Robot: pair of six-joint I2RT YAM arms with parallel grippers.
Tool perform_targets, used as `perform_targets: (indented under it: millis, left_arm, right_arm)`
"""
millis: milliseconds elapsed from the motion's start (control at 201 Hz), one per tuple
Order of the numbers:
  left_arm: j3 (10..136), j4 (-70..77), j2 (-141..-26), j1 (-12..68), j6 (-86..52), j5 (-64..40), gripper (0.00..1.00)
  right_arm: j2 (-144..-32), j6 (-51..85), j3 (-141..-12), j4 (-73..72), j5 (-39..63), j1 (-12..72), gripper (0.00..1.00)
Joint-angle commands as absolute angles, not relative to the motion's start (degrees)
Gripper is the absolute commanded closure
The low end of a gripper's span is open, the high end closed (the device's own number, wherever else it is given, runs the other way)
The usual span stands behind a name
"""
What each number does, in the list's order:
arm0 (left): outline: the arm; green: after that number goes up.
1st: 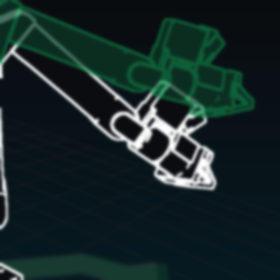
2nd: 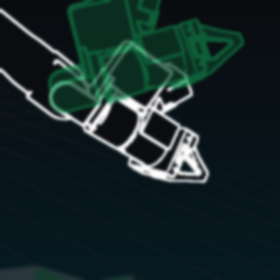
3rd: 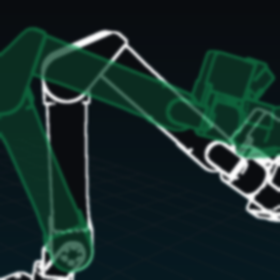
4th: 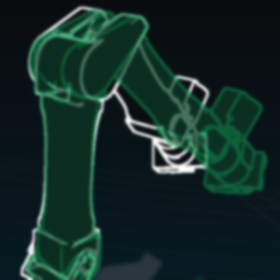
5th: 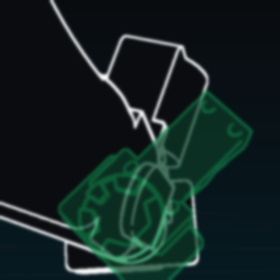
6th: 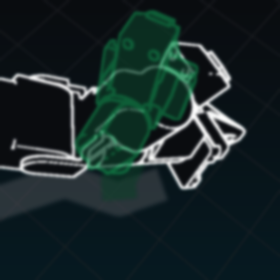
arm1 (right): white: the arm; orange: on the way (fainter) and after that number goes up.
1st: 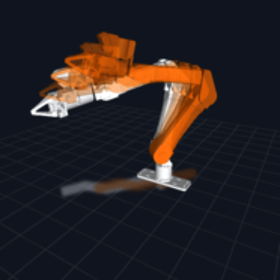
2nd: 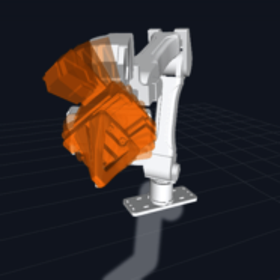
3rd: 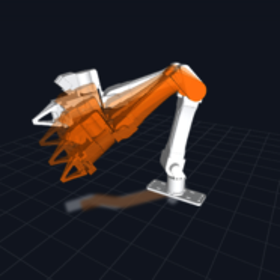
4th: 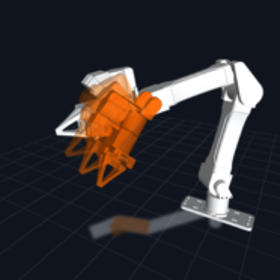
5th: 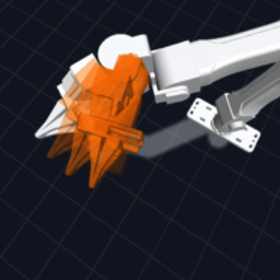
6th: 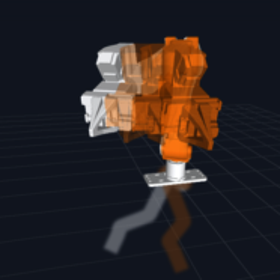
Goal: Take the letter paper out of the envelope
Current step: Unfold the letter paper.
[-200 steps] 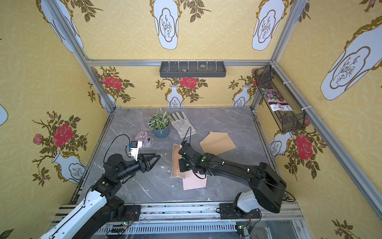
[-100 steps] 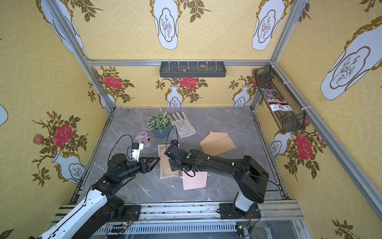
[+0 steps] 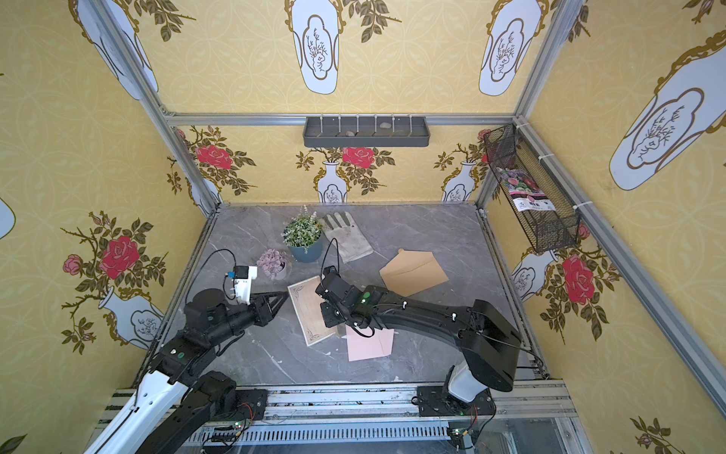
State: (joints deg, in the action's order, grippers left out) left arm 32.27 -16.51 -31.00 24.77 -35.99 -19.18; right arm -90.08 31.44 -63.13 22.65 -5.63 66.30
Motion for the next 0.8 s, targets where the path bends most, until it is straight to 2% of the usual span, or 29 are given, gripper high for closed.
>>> perform_targets:
  millis: [0, 125, 234, 413, 797]
  left_arm:
    - [34.12, -21.0, -33.26, 24.78, -34.65, -21.68, 0.73]
    - [29.26, -10.87, -37.6, 24.83, -39.43, -27.85, 0.79]
    - [24.29, -7.28, -37.68, 25.39, -40.47, -25.26, 0.85]
    - [14.87, 0.98, -38.5, 25.49, -42.36, -23.57, 0.91]
    - [10.65, 2.29, -39.43, 25.51, -41.22, -19.07, 0.93]
  right_arm:
    - [-91.28, 30.73, -63.84, 21.88, -3.94, 66.35, 1.0]
    - [-93.36, 30.43, -65.37, 20.57, -2.46, 66.36, 1.0]
    - [-94.09, 30.28, -64.78, 18.94, -0.95, 65.91, 1.0]
    - [-92.14, 31.41, -57.26, 5.32, 12.14, 61.32, 1.0]
    - [-93.78, 34.36, -51.61, -10.09, 25.54, 56.54, 1.0]
